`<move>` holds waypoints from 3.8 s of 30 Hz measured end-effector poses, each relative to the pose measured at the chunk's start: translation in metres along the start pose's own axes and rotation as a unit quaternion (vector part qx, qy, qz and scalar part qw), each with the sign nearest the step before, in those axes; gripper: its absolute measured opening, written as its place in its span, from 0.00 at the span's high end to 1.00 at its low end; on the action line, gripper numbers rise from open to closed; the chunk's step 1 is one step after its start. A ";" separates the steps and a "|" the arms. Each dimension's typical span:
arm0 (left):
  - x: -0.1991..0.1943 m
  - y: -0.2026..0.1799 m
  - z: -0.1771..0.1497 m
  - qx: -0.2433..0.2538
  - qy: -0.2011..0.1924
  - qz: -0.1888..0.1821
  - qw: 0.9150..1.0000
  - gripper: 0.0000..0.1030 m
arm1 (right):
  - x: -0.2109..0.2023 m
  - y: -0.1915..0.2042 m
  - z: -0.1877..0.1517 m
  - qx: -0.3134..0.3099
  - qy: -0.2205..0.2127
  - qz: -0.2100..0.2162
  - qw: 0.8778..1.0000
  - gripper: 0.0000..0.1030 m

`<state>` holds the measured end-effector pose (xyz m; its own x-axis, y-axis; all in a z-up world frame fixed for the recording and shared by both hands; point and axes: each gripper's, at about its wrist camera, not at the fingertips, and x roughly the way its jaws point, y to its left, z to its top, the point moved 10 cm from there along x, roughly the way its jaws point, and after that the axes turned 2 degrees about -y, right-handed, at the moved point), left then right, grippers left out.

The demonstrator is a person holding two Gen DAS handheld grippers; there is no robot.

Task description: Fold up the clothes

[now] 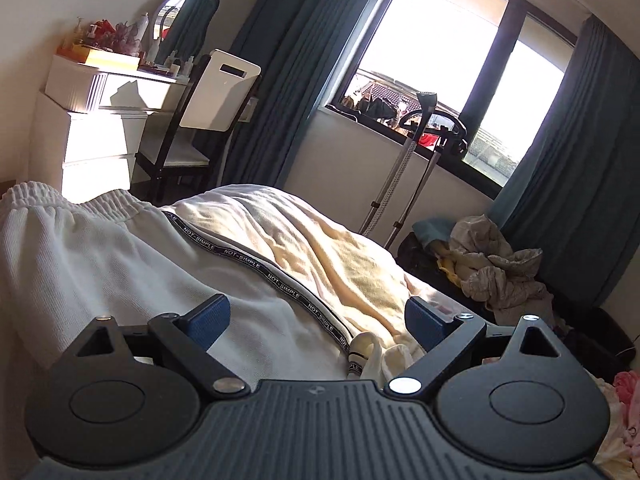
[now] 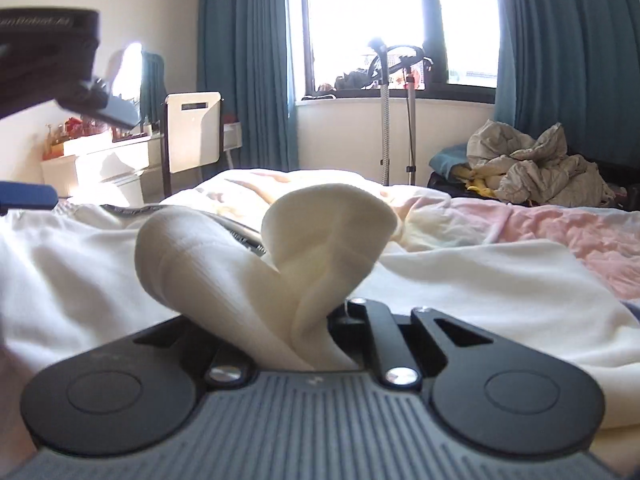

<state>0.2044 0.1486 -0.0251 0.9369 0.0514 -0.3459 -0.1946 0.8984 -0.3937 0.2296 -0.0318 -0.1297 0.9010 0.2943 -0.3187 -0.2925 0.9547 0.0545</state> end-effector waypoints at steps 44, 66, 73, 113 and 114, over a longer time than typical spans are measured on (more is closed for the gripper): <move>-0.028 -0.075 -0.109 0.191 0.051 -0.074 0.978 0.25 | -0.089 -0.223 -0.043 0.247 0.047 -0.112 0.961 0.38; 0.001 -0.045 -0.134 0.138 0.135 -0.026 0.981 0.83 | -0.071 -0.202 -0.054 0.314 0.063 -0.015 0.947 0.31; 0.003 -0.045 -0.135 0.133 0.139 -0.018 0.981 0.83 | -0.091 -0.183 0.000 0.353 -0.028 0.083 0.931 0.28; 0.049 -0.195 -0.153 0.246 0.133 -0.032 0.959 0.42 | -0.179 -0.304 0.087 0.434 -0.153 -0.064 0.885 0.81; 0.050 -0.214 -0.166 0.262 0.134 -0.037 0.955 0.42 | -0.189 -0.314 0.091 0.428 -0.169 -0.075 0.885 0.81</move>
<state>0.2445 -0.1133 -0.0990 0.8210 -0.0717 -0.5664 0.1079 0.9937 0.0305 0.1807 -0.3828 -0.0001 0.9958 0.0204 -0.0898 0.0575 0.6247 0.7788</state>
